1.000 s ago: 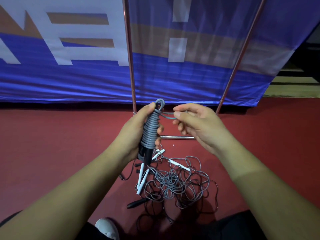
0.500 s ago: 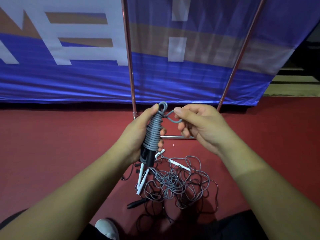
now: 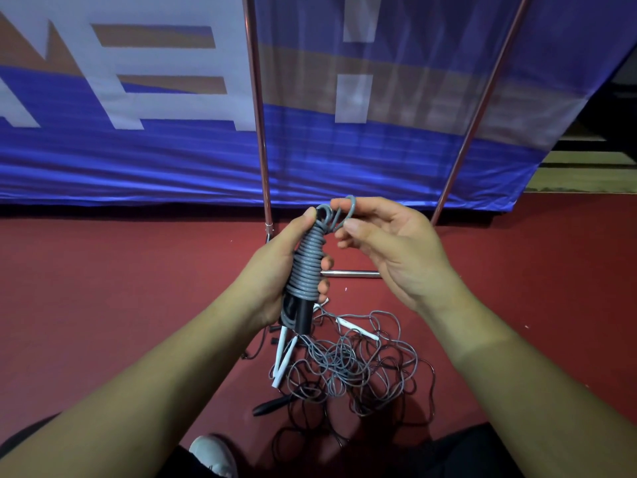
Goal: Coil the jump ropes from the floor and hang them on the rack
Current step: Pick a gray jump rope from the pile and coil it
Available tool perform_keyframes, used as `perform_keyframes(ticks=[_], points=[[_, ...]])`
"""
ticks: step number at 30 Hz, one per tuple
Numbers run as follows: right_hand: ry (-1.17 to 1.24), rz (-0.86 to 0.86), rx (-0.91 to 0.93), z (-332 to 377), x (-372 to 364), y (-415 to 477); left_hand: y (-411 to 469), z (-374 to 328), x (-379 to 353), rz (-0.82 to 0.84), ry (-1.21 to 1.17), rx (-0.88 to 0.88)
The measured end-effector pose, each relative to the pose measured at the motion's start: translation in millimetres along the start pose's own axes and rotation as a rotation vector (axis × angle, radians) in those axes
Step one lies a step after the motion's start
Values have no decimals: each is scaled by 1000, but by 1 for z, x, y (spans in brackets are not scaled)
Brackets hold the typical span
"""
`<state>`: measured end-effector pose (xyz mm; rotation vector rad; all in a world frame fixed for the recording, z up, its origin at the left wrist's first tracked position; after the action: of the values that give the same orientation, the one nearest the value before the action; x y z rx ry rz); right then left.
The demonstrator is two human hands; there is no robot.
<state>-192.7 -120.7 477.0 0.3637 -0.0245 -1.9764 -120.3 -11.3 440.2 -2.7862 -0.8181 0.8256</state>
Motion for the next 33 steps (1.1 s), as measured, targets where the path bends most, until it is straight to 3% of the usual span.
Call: perform_keyframes(ticks=[3, 7, 15, 21, 25, 33], points=[[-82, -43, 26, 2, -1, 0, -1, 0, 0, 5, 9, -20], [45, -106, -51, -3, -2, 1, 0, -1, 1, 32, 54, -39], [-13, -67, -123, -7, 2, 6, -1, -10, 4, -23, 180, -183], [-99, -67, -201, -11, 6, 5, -4, -17, 1, -60, 424, -263], [-119, -107, -189, -12, 9, 1, -4, -18, 3, -60, 566, -230], [-259, -71, -13, -2, 5, 3, -4, -19, 1, -40, 610, -234]])
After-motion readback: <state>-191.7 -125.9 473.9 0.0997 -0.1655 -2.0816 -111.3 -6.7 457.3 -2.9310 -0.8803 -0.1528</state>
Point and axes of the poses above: each hand's wrist, its own y-axis towards the middle knuckle, its own x-axis out of the back of the hand, z = x × y, the point moved 6 cm from there along y, towards the middle knuckle, and after that the axes turned 1 degree about z, right-handed, at the moved point
